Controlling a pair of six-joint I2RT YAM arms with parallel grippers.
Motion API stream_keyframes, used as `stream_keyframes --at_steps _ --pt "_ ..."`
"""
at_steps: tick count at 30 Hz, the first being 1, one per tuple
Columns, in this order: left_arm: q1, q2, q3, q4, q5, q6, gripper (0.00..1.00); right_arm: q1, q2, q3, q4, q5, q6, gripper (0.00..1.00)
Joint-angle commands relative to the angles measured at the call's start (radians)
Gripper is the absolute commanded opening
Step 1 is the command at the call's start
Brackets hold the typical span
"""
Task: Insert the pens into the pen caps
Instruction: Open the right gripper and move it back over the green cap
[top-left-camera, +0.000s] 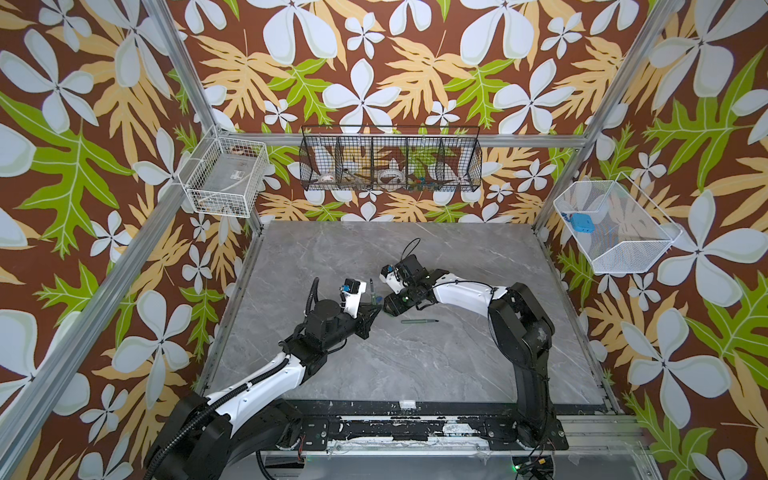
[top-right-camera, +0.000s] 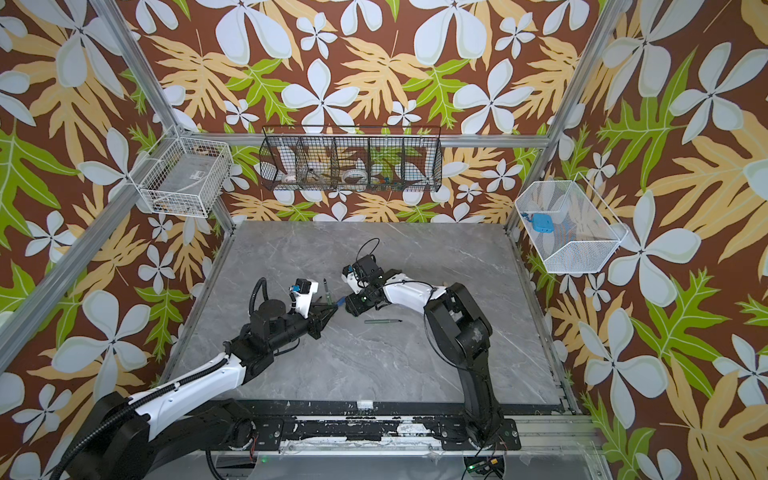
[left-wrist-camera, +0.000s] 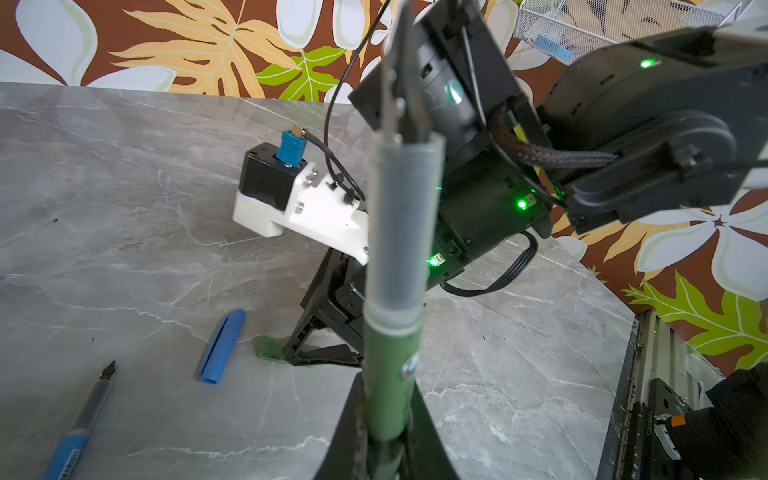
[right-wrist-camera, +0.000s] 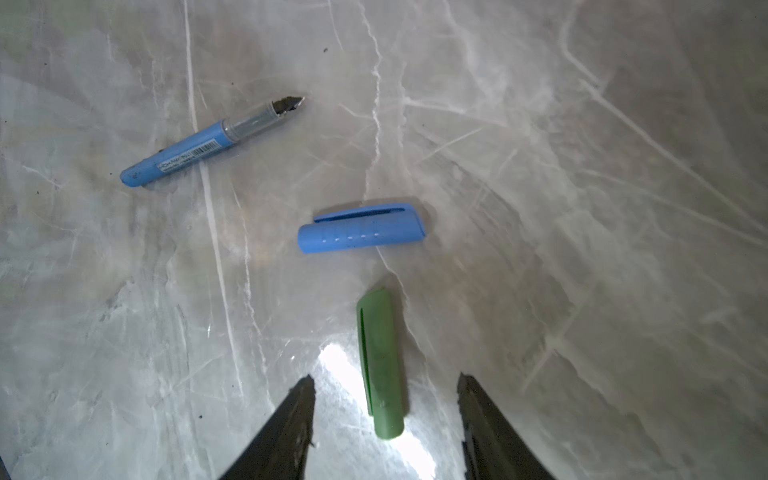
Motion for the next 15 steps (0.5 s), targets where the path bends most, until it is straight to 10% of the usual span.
stream_keyframes --at_steps 1,15 --pt "0.001 0.007 0.002 0.032 0.003 0.001 0.0 0.009 0.03 0.031 -0.036 -0.029 -0.02 0.56" --pt "0.001 0.001 0.003 0.028 0.005 0.002 0.0 0.028 0.109 0.177 -0.253 0.09 -0.095 0.56"
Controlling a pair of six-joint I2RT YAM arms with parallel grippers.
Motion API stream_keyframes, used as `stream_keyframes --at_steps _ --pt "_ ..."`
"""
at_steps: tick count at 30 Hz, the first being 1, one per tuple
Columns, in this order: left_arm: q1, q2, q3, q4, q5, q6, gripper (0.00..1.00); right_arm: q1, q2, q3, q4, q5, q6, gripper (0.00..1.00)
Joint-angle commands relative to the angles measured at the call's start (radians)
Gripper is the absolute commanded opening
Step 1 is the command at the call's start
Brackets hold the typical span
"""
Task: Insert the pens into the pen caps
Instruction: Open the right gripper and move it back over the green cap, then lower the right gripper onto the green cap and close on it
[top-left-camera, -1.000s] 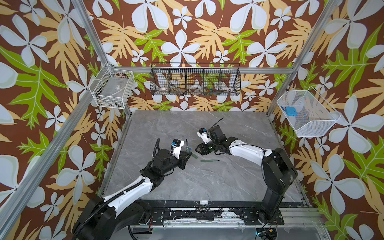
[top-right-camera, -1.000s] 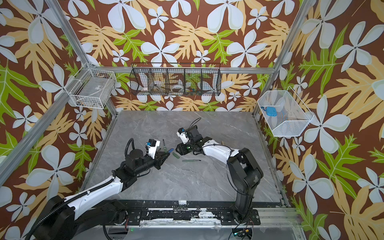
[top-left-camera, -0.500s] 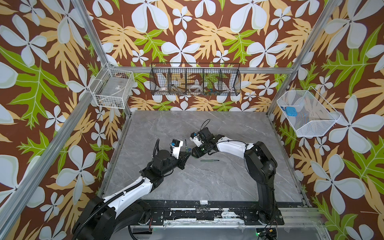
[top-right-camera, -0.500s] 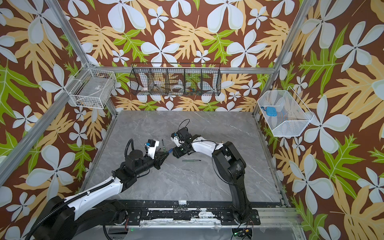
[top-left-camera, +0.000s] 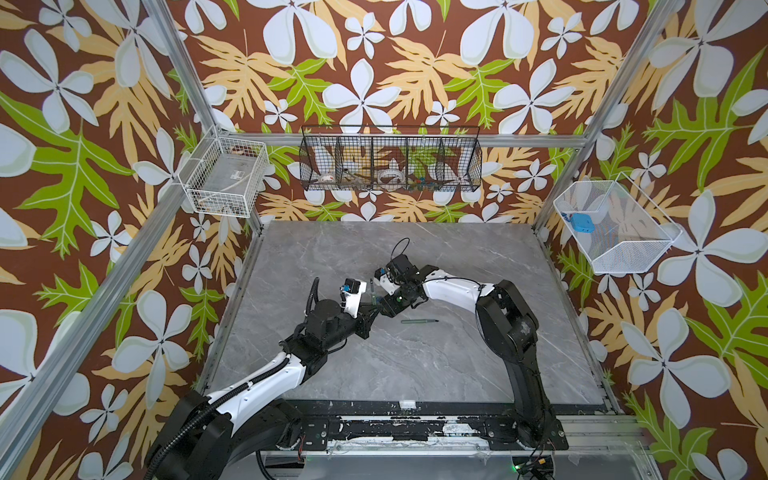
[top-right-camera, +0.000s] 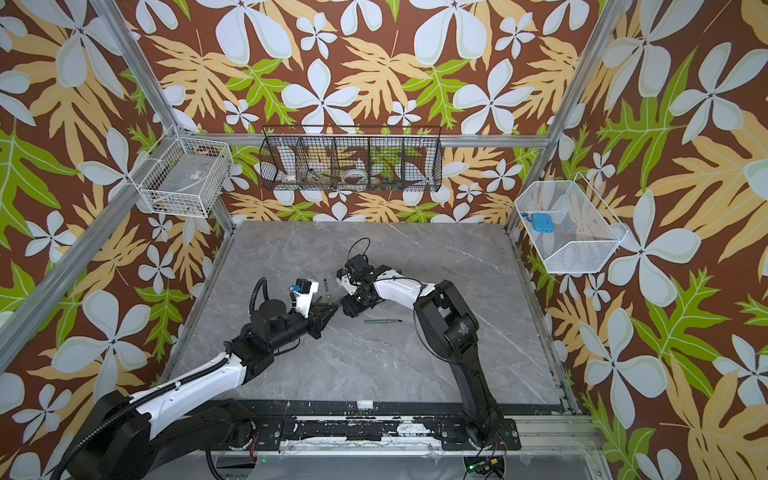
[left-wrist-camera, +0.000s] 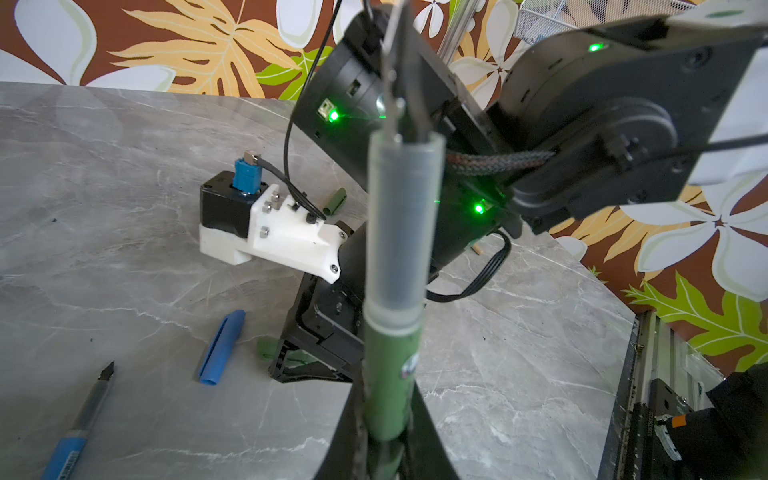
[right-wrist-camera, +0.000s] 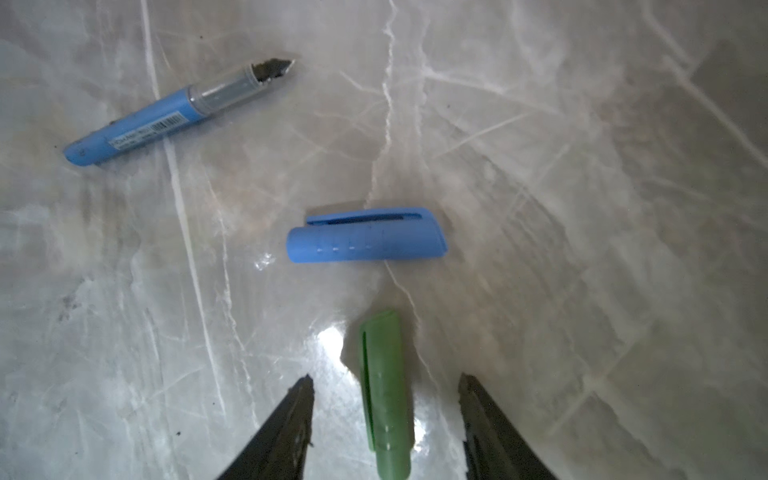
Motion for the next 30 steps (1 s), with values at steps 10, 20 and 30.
stream_keyframes --at_steps 10,20,30 --pt "0.001 -0.01 0.002 0.018 -0.004 0.004 0.0 0.044 0.097 0.119 -0.119 0.134 -0.009 0.53" --pt "0.001 -0.019 -0.003 0.02 -0.004 0.009 0.0 0.043 0.089 0.125 -0.143 0.229 0.016 0.48" --pt "0.001 -0.022 -0.003 0.019 -0.004 0.008 0.0 0.042 0.051 0.116 -0.119 0.208 0.028 0.49"
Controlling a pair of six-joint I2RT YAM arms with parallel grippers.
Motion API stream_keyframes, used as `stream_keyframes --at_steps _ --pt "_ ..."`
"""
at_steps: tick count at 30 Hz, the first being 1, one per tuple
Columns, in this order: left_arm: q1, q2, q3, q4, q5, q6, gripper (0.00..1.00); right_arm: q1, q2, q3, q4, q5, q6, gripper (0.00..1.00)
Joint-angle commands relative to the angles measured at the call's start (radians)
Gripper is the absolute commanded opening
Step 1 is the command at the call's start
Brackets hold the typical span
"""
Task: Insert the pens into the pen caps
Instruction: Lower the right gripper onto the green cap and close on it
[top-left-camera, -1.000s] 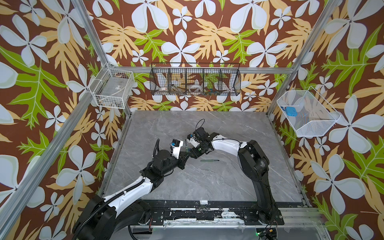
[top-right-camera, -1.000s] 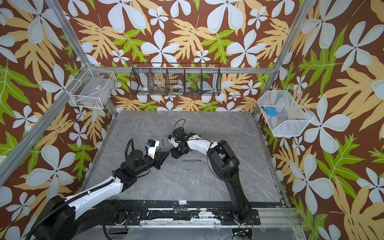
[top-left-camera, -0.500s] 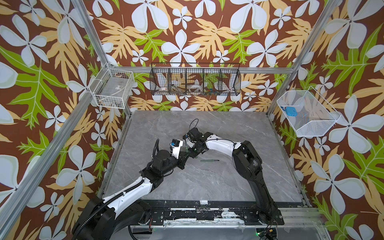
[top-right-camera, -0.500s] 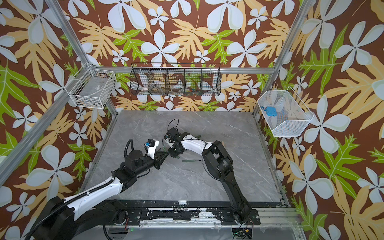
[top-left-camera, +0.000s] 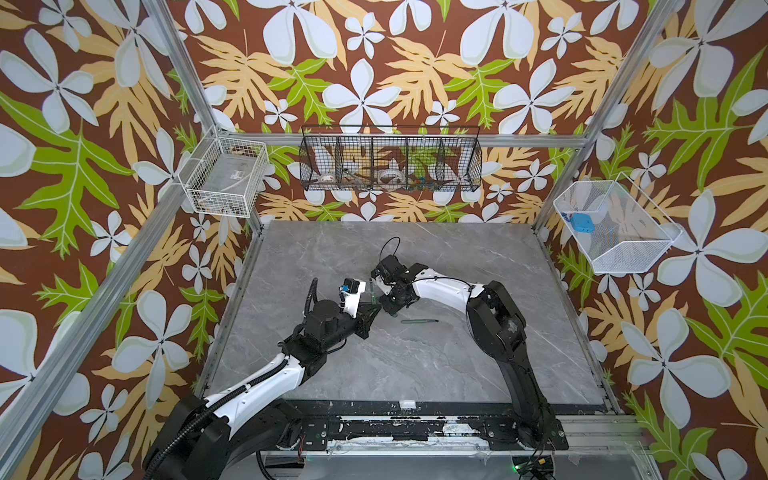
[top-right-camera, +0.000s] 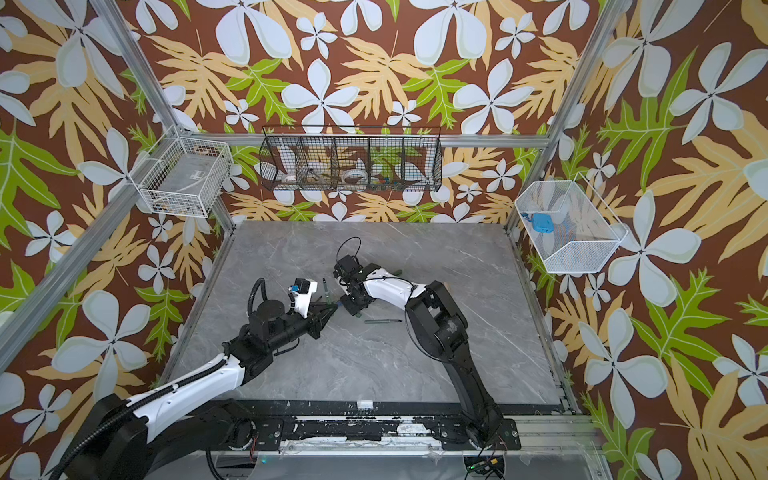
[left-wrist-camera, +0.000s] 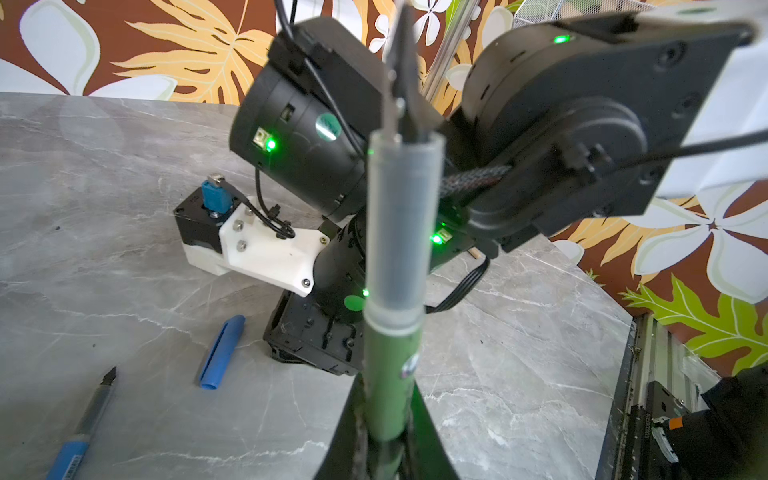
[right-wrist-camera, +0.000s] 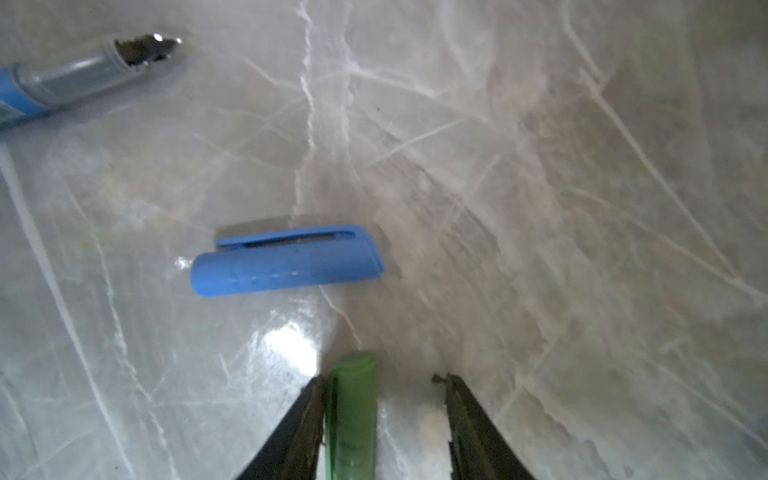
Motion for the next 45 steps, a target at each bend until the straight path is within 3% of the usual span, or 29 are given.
stream_keyframes --at_steps 1,6,22,39,45 --pt "0.001 -0.004 -0.001 0.02 -0.003 0.007 0.0 0.002 -0.019 -0.004 -0.004 -0.028 0.02 0.49" --pt "0.001 -0.004 -0.001 0.023 -0.004 0.009 0.0 0.003 -0.043 -0.019 0.01 -0.08 0.038 0.52" --pt "0.001 -0.016 -0.012 0.031 -0.01 0.009 0.0 0.009 0.032 0.055 -0.143 -0.051 -0.026 0.51" --pt "0.001 -0.011 -0.013 0.035 -0.019 0.008 0.0 0.012 0.092 0.113 -0.247 0.02 -0.068 0.32" --pt "0.001 -0.015 -0.014 0.033 -0.024 0.009 0.0 0.012 0.08 0.114 -0.229 0.021 -0.063 0.21"
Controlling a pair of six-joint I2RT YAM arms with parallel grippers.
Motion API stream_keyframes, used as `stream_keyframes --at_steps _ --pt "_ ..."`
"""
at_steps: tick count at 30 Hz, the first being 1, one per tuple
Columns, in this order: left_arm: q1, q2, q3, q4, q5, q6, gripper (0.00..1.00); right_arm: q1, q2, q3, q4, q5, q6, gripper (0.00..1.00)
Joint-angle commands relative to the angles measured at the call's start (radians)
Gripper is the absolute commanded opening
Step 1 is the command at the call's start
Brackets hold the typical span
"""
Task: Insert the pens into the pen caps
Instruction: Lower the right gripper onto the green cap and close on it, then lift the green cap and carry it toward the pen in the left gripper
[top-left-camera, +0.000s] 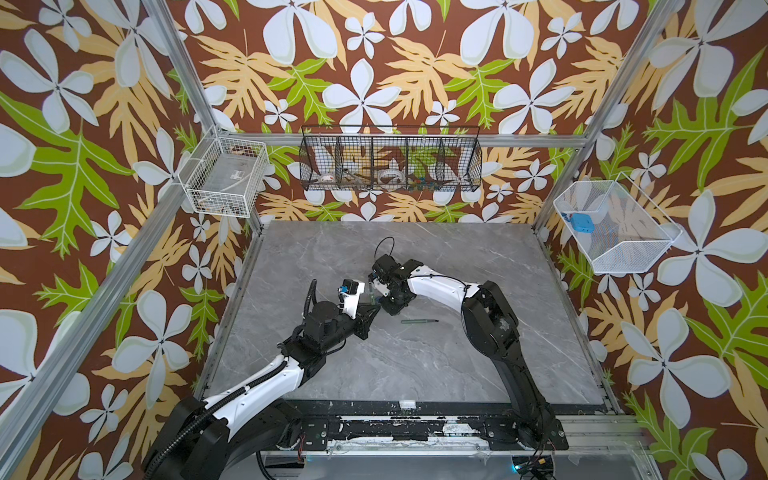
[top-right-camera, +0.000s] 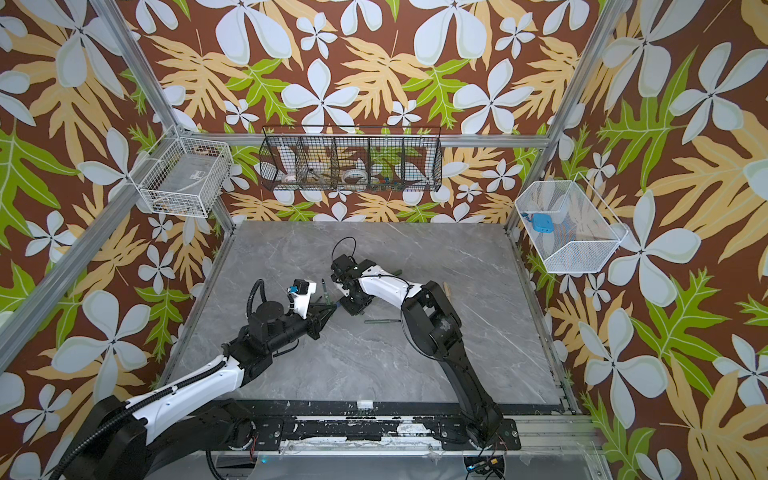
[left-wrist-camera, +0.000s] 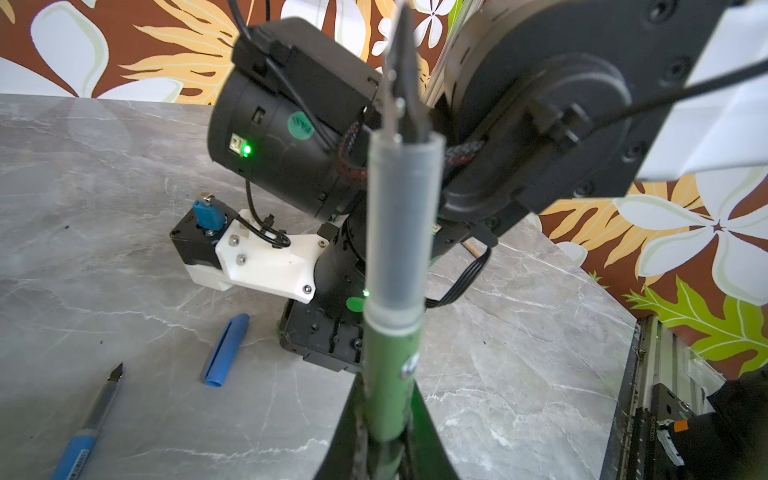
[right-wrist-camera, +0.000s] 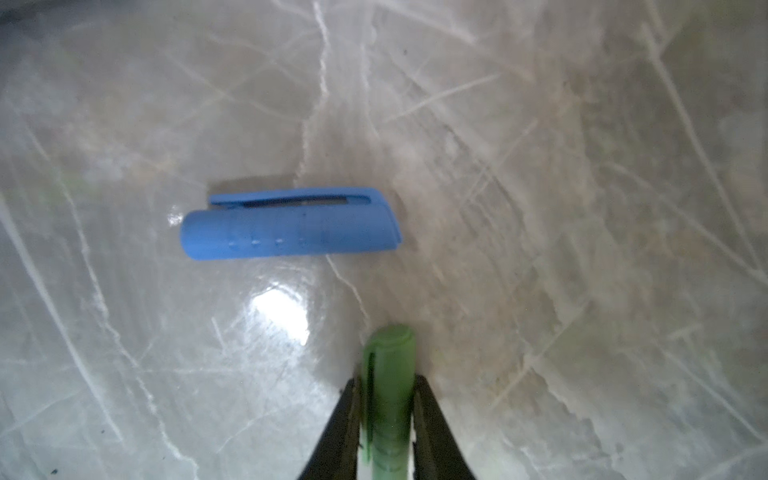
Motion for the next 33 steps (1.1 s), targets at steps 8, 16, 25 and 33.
stream_keyframes --at_steps 8,16,25,33 --pt "0.001 -0.006 -0.001 0.023 -0.02 0.009 0.0 -0.02 -0.098 -0.074 0.045 -0.047 0.029 0.11" --pt "0.001 -0.012 -0.01 0.031 -0.029 0.017 0.0 -0.061 -0.328 -0.324 0.316 -0.156 0.066 0.06" --pt "-0.009 0.024 -0.012 0.065 0.041 0.04 0.0 -0.081 -0.676 -0.735 0.809 -0.269 0.146 0.02" --pt "-0.096 0.023 -0.022 0.097 0.044 0.103 0.0 -0.102 -0.881 -0.985 1.138 -0.373 0.25 0.03"
